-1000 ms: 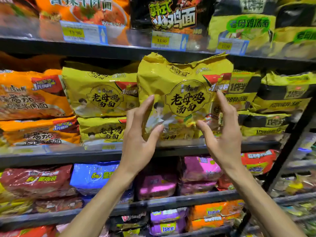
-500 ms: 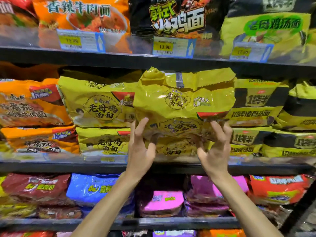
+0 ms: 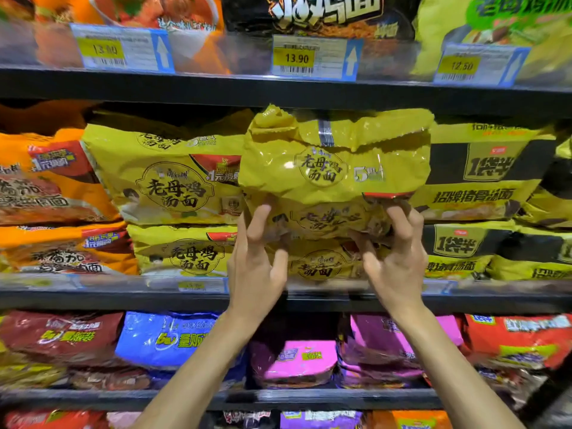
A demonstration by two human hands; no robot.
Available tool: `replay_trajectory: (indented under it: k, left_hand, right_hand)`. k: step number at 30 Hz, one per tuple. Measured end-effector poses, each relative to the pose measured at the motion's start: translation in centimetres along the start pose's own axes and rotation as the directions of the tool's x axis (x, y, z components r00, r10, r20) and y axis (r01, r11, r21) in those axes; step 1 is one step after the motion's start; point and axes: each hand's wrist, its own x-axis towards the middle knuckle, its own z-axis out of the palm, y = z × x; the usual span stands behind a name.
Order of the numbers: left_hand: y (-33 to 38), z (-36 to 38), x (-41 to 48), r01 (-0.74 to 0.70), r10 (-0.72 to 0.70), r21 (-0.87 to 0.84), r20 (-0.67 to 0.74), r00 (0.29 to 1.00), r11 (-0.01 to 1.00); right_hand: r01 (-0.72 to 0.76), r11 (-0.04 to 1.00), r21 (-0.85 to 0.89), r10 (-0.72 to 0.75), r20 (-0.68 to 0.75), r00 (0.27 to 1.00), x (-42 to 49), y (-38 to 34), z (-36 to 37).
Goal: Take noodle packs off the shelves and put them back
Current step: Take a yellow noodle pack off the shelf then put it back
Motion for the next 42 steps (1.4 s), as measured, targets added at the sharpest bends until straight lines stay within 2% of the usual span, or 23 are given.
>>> replay_trajectory:
  k: [3, 6, 9, 19, 22, 27, 31, 40, 42]
  left_hand:
    - [0.6, -0.3, 0.9, -0.068, 0.068, 0.025, 0.007, 0.998, 0.997]
    - [0.5, -0.8, 2.1, -0.054, 0.053, 0.009, 0.053, 0.997, 0.999]
    - [0.7, -1.2, 2.5, -0.019, 0.019, -0.005, 0.088, 0.996, 1.000]
    - [2.0, -0.7, 3.0, 0.028, -0.030, 0.044, 0.045, 0.999, 0.999]
    - [2.1, -0.9, 2.9, 0.018, -0.020, 0.037, 0.045, 0.999, 0.999]
    - [2.3, -0.9, 3.5, 0.028, -0.033, 0.099, 0.053, 0.998, 0.995]
    - [3.0, -0.7, 3.6, 0.053, -0.065, 0.163, 0.064, 0.996, 0.985]
    - [4.3, -4.0, 2.8, 0.063, -0.155, 0.300, 0.295, 0.943, 0.952]
    - [4.4, -5.4, 2.3, 0.027, -0.153, 0.355, 0.333, 0.931, 0.935]
  right_hand:
    - [-0.075, 0.997, -0.010, 0.076, 0.100, 0.992, 1.3, 0.2, -0.2]
    - [-0.100, 0.995, -0.022, 0.102, 0.155, 0.983, 2.2, -0.1, -0.4]
    - [-0.116, 0.991, -0.061, 0.125, 0.169, 0.978, 2.3, -0.8, -0.4]
    - [-0.199, 0.962, -0.185, 0.236, 0.203, 0.950, 3.2, -2.0, -0.3]
    - [-0.228, 0.961, -0.159, 0.258, 0.204, 0.944, 3.6, -2.2, -0.4]
    - [-0.206, 0.966, -0.156, 0.237, 0.222, 0.946, 2.7, -2.6, -0.7]
    - [-0.180, 0.959, -0.219, 0.240, 0.288, 0.927, 2.6, -2.8, -1.5]
    - [-0.058, 0.917, -0.395, 0.279, 0.531, 0.800, 3.8, -4.8, -5.3]
    - [-0.032, 0.896, -0.443, 0.307, 0.567, 0.765, 3.9, -5.7, -6.1]
